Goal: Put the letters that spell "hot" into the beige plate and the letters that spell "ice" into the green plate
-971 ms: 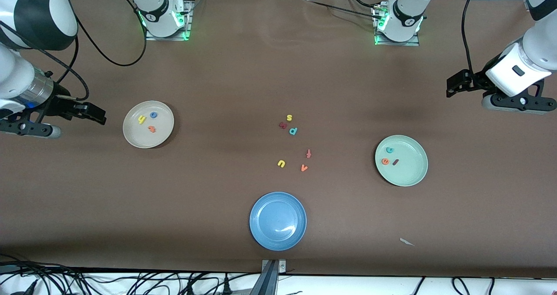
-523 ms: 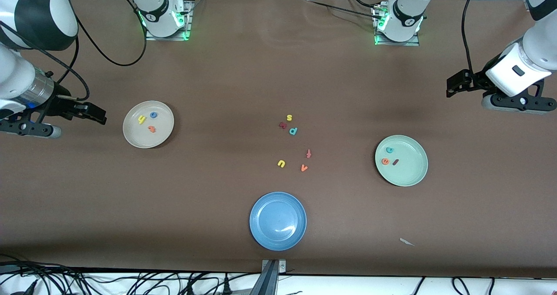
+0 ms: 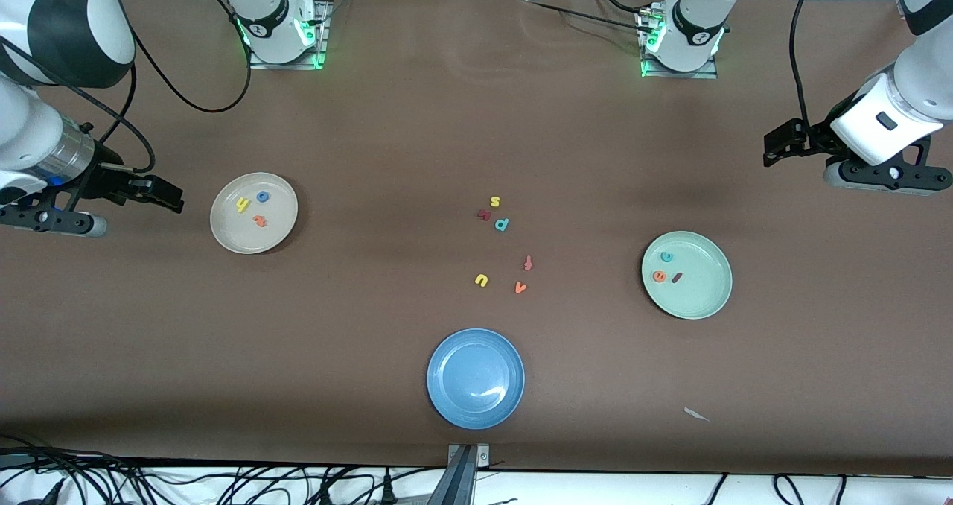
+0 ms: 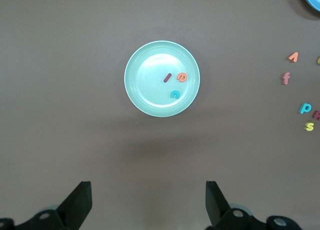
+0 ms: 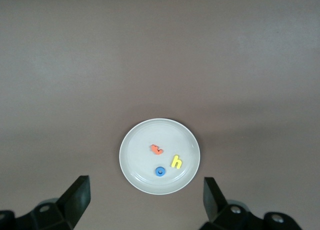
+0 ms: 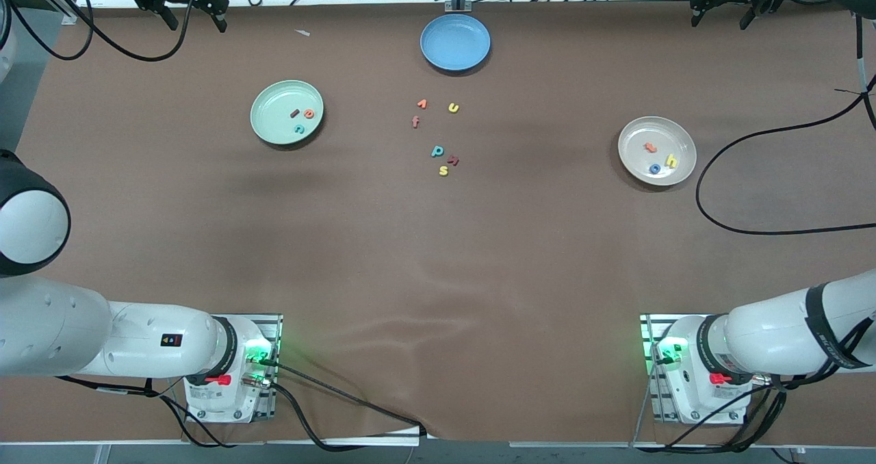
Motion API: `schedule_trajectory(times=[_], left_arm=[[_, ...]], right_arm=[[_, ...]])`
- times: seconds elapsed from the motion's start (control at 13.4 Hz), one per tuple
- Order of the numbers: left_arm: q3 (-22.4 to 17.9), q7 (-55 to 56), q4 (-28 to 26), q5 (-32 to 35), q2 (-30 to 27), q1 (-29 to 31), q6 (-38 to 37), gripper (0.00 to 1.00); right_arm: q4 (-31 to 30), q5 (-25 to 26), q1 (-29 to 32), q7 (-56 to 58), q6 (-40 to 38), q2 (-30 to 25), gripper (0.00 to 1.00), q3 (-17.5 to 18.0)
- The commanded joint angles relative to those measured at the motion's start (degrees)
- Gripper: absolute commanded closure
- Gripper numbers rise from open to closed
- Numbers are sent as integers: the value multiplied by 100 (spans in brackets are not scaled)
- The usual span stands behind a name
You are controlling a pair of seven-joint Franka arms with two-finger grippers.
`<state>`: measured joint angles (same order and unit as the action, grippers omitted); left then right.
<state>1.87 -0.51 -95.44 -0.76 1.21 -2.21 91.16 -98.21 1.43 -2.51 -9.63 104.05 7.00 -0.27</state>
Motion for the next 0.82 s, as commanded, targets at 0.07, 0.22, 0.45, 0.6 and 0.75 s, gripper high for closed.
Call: schedule_trajectory(times=[0.07,0.22,0.45,0.6,0.75], left_arm=[[6,-124,149,-65,55,10,-125,0],[6,-133,149,-65,55,19,-125,0],[6,-124,149,-65,55,19,-125,0],[6,-124,149,-65,55,19,-125,0],[6,-124,149,-65,55,19,-125,0]], right_arm=[[-128,59,13,-4,46,-129,0,35],[-128,59,13,-4,46,-129,0,35],[-154,59,13,14,63,-129,0,35],[-181,59,13,14,81,-94,0,35],[-355,50,13,40,116,-76,0,44]])
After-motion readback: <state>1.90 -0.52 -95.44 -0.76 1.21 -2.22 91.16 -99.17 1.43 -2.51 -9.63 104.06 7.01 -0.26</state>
